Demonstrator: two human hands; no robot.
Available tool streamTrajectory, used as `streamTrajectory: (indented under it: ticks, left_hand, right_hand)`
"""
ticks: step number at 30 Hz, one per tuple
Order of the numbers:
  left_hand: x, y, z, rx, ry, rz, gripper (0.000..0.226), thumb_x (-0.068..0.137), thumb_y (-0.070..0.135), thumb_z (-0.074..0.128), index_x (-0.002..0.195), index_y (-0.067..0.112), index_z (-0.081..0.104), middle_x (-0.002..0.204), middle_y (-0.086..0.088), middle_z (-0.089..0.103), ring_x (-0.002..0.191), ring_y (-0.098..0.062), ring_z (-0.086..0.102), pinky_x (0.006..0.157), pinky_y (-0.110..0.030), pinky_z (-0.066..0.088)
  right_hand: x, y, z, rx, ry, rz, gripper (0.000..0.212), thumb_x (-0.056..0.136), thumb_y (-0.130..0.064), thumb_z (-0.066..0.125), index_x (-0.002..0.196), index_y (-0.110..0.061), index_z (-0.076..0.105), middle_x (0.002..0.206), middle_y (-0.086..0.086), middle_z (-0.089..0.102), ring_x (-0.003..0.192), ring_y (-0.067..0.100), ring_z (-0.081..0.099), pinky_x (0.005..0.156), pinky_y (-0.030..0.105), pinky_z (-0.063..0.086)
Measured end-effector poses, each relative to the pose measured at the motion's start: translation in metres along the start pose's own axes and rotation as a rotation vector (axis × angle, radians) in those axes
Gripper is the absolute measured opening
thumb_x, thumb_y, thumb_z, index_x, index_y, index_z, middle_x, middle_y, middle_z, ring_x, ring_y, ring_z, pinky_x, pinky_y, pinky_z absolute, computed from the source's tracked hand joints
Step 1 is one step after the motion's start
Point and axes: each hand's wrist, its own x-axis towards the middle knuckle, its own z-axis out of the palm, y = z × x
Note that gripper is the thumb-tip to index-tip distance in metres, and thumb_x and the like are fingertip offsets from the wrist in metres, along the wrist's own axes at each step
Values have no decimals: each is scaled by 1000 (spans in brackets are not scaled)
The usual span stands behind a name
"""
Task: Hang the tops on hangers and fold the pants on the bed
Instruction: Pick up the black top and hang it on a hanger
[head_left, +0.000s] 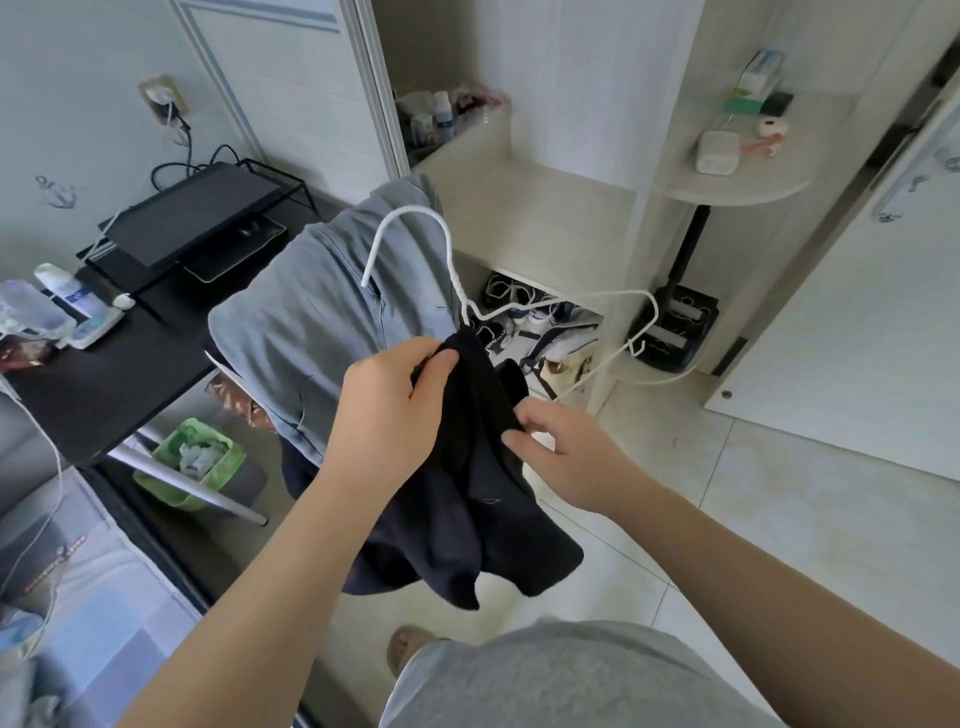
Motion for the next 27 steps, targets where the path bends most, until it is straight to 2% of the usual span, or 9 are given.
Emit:
streamTrajectory:
  ticks: [4,6,8,10,13,16,19,22,27]
  left_hand:
    - [1,-10,-2,-2,26,-30,25,101,21,57,81,11,67,55,-3,51,55,-20,45,50,-17,32]
    - [4,-15,-2,1,36,-50,26,101,20,57,79,12,66,52,2,46,51,-14,40,50,-17,32]
    - [6,-19,-1,7,23,-77,30,101,20,57,74,8,61,50,6,38,49,-11,35,49,-17,30]
    - [6,-23,-1,19,2,-81,34,101,20,58,71,4,56,51,4,33,49,-11,32,49,-18,27]
    - [5,-29,-8,7,-34,-78,30,101,23,58,78,5,64,57,-13,46,50,-15,35,50,-22,30]
    - [5,-40,-23,5,-63,-74,23,101,28,58,84,17,70,61,-10,56,52,-15,45,51,-21,37]
    - [3,-52,-37,6,-169,-37,29,101,32,57,80,13,66,63,-14,53,53,-17,42,53,-26,38]
    - [-2,-60,-45,-28,-269,-31,30,99,36,56,83,13,66,67,-17,52,58,-26,44,60,-37,40]
    - [-4,-69,-54,17,-324,-58,22,100,33,56,84,25,70,60,1,56,52,-3,45,56,-19,42]
  right_hand:
    - [-7,5,16,-135,65,-126,19,95,-36,46,85,-21,51,75,-4,57,77,16,53,103,24,32]
    - [-10,6,22,-66,68,-95,17,95,-38,44,85,-25,48,69,-2,54,70,16,49,88,14,36]
    - [-10,15,26,-8,-16,-33,21,97,-34,48,79,-36,38,64,-1,49,54,15,40,58,23,36]
    - [-10,29,27,-37,-129,70,29,99,-33,51,76,-39,35,66,2,52,45,11,37,51,22,31]
    - [-14,58,24,-168,-208,184,27,100,-36,51,75,-33,41,71,4,59,52,6,45,78,27,41]
    - [-18,81,12,-415,-228,223,23,102,-42,45,80,-35,44,81,-9,58,90,2,53,120,45,6]
    - [-20,97,-6,-546,-155,173,17,100,-45,48,92,-33,58,96,-17,60,115,3,48,119,51,-12]
    - [-16,103,-23,-543,-85,119,16,99,-42,54,102,-31,66,103,-19,61,118,3,50,119,50,-13]
    - [-2,94,-50,-437,-8,145,14,99,-34,58,106,-26,68,111,-12,64,117,7,53,122,47,-1]
